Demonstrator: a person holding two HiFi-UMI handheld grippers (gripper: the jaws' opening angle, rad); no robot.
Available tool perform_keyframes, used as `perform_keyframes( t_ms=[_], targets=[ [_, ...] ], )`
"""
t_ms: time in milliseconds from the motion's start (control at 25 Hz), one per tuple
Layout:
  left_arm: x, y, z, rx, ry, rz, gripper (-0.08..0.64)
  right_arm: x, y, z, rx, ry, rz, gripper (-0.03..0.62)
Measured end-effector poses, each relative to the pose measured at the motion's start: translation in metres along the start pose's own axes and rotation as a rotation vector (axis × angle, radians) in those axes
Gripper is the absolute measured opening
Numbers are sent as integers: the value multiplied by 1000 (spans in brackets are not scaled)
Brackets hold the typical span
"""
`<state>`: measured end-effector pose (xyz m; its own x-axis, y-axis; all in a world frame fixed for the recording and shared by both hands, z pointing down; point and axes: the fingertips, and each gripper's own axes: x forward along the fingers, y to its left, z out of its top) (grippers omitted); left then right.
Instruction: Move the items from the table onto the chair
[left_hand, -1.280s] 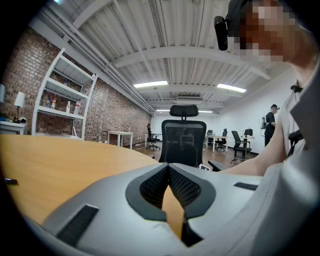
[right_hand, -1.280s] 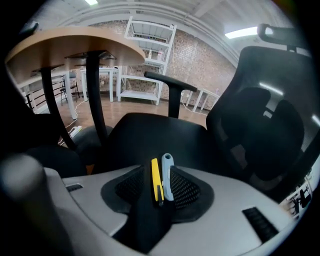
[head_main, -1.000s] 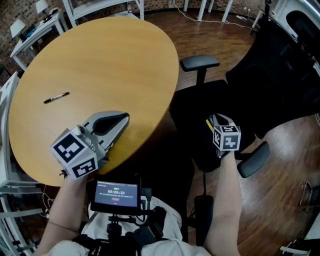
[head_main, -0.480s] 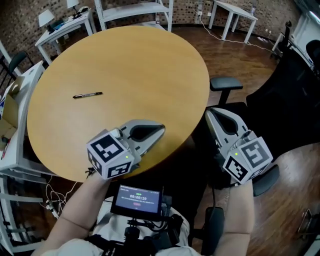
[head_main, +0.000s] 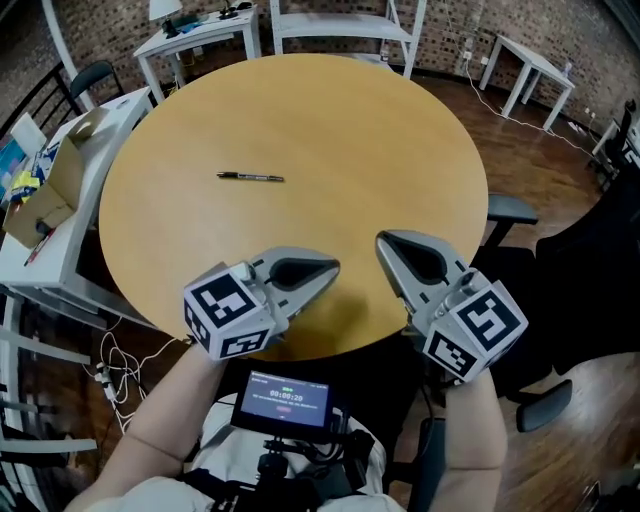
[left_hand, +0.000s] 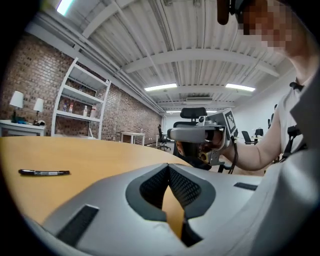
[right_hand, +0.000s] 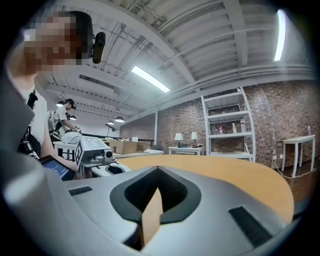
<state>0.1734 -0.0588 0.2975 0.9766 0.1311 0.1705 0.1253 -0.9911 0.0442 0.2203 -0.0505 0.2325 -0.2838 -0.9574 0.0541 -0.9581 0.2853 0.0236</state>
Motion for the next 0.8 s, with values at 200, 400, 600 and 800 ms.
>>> perform_keyframes(
  t_ms=[200,400,600,800],
  targets=[
    [-39,25,-4,-6,-14,74,9,51,28,3,10,-9,87,6],
    [-75,48,-12,-19,-17,138,9,96,57,3,25,-12,162,6],
    [-104,64,-16,-29,-20,198,9,124,81,1,34,-3,222,6],
    [-128,76,-20,-34,-22,252,9,143,100,-1,48,2,276,6]
  ],
)
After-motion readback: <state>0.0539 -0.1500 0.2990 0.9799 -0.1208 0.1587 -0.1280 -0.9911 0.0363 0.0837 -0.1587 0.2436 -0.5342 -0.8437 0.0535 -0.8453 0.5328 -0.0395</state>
